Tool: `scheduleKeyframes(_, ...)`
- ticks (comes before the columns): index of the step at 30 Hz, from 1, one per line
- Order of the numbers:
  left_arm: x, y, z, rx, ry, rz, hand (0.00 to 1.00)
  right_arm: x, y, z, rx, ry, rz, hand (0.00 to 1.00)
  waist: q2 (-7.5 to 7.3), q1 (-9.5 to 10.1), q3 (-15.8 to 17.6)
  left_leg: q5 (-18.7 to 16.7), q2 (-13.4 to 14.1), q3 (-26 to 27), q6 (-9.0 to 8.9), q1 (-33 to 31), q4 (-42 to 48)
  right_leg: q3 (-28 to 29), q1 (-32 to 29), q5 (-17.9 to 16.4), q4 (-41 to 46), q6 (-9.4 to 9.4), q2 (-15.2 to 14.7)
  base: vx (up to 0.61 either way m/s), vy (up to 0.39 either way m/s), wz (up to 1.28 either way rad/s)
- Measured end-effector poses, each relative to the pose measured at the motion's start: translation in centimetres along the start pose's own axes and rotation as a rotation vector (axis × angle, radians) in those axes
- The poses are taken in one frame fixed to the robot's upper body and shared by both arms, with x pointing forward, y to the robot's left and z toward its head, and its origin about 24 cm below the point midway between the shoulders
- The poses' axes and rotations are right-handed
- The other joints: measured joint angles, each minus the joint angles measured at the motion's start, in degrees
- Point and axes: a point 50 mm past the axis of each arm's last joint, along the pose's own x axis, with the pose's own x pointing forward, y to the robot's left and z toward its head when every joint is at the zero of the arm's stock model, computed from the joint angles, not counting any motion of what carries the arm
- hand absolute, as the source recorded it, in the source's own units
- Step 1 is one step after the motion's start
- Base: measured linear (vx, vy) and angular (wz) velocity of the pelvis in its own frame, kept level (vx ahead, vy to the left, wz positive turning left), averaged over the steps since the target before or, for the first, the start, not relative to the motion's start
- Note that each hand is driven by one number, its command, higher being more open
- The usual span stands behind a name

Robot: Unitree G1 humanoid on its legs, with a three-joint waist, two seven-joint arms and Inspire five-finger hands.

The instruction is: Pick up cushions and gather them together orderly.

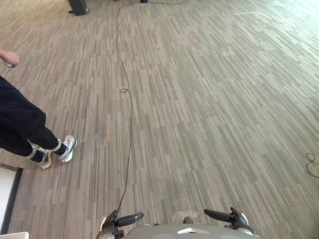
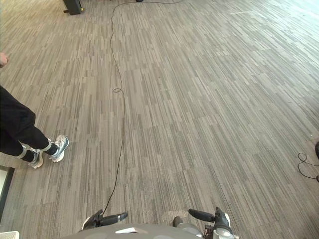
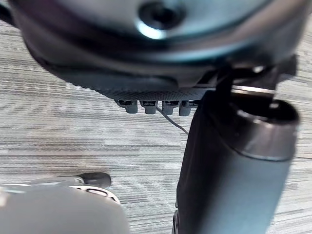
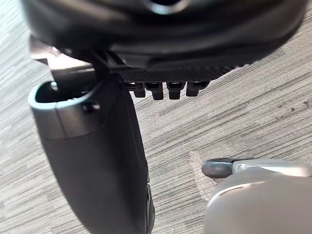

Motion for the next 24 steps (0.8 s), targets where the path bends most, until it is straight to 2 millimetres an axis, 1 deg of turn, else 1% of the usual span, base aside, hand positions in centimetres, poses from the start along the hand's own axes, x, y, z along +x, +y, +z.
scheduleKeyframes(3,0.1,-0.1,0.2,0.000,-0.006,-0.002,1.00,0.0,1.1,0.3,0.014,-0.001,0.025,1.00,-0.23,-0.01,0.42,0.00,-0.01,0.02,0.00,0.76,-0.12,-0.34,1.30,0.32,-1.09,0.10,0.01,0.01,-0.038,0.05)
scheduleKeyframes(4,0.1,-0.2,0.4,0.000,-0.010,-0.004,1.00,-0.1,1.6,0.2,0.023,0.001,0.036,1.00,-0.22,0.04,0.50,0.00,-0.02,-0.13,0.00,0.70,-0.21,-1.23,1.41,0.37,-1.25,0.10,0.01,0.00,-0.048,0.11)
scheduleKeyframes(6,0.1,-0.2,0.4,0.000,-0.011,-0.005,1.00,-0.1,1.9,0.3,0.029,0.001,0.046,1.00,-0.19,0.04,0.71,0.00,-0.06,-0.31,0.00,0.57,-0.34,-1.66,1.40,0.38,-1.28,0.10,-0.01,-0.01,-0.043,0.11)
scheduleKeyframes(11,0.2,-0.3,0.8,0.003,-0.020,-0.009,1.00,-0.1,2.2,0.8,0.036,-0.006,0.054,1.00,-0.61,0.05,1.93,0.02,-0.16,-1.26,0.03,0.31,-0.57,-2.79,1.35,0.40,-1.37,0.06,-0.03,-0.02,-0.032,0.08)
scheduleKeyframes(24,0.2,-0.4,0.9,0.039,-0.023,-0.019,1.00,-0.1,2.2,0.7,0.040,-0.004,0.055,1.00,-0.67,0.15,1.97,0.06,-0.25,-1.26,0.11,1.13,-0.64,-3.10,2.18,0.79,-1.59,-0.53,-0.03,-0.02,-0.030,0.00)
